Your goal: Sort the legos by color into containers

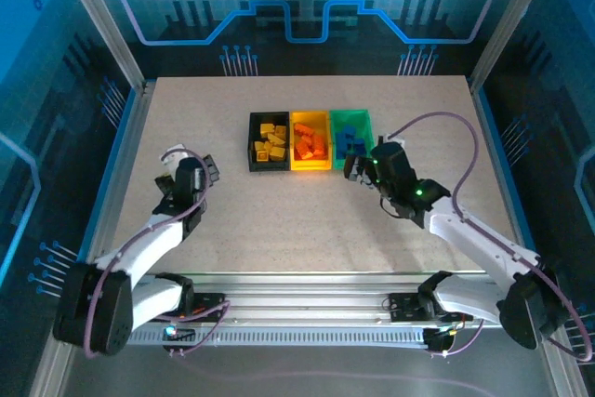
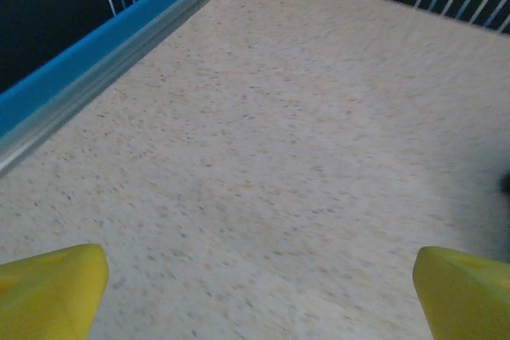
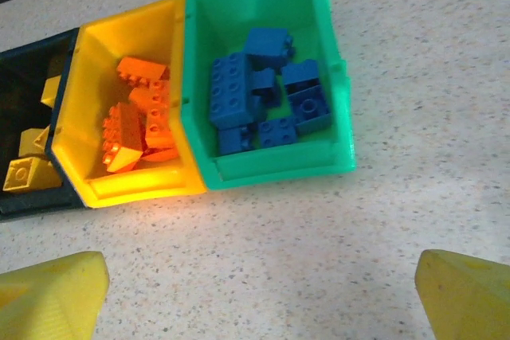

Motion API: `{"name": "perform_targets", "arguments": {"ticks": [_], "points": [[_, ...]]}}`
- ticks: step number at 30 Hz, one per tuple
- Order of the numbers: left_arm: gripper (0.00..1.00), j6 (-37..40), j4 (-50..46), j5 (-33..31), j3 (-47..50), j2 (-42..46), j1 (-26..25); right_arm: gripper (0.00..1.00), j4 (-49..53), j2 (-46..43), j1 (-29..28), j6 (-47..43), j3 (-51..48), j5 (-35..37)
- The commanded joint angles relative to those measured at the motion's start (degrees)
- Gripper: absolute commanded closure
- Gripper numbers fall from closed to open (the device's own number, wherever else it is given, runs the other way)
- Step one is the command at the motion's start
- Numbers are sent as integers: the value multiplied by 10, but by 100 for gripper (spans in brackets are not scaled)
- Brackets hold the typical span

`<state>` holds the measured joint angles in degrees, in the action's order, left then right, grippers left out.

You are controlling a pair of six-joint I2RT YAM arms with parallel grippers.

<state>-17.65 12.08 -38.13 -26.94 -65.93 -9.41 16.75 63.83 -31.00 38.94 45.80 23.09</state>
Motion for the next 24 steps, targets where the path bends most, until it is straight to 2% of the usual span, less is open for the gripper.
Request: {"name": "perform_targets", "arguments": {"ticks": [1,3,4,8,10,12,13,14,15,16,18,22,24], "points": [[1,144,194,16,21,-55,16,0,-31,-51,9,-27,-33,45],[1,168,291,36,48,-96,21,0,-79,-82,13,-73,-65,62],[1,156,317,48,54,-115,30,0,-113,-98,16,-110,-86,72],[1,171,431,103,71,-191,37,0,-201,-162,26,-194,-158,187],[1,176,383,151,52,-193,38,0,-249,-185,56,-268,-189,182],[1,170,404,201,62,-210,54,0,-262,-188,111,-279,-209,160],[1,171,462,230,78,-230,66,0,-272,-183,135,-285,-217,139],[1,176,522,234,93,-245,69,0,-294,-171,160,-290,-231,127],[1,164,453,237,83,-223,70,0,-316,-154,181,-290,-243,115],[1,160,427,231,69,-223,71,0,-349,-136,198,-295,-254,96],[1,160,430,220,63,-229,71,0,-424,-78,230,-303,-274,54],[1,161,428,218,61,-230,71,0,-525,68,255,-328,-259,18],[1,164,425,223,59,-230,71,0,-545,120,254,-338,-238,8]]}}
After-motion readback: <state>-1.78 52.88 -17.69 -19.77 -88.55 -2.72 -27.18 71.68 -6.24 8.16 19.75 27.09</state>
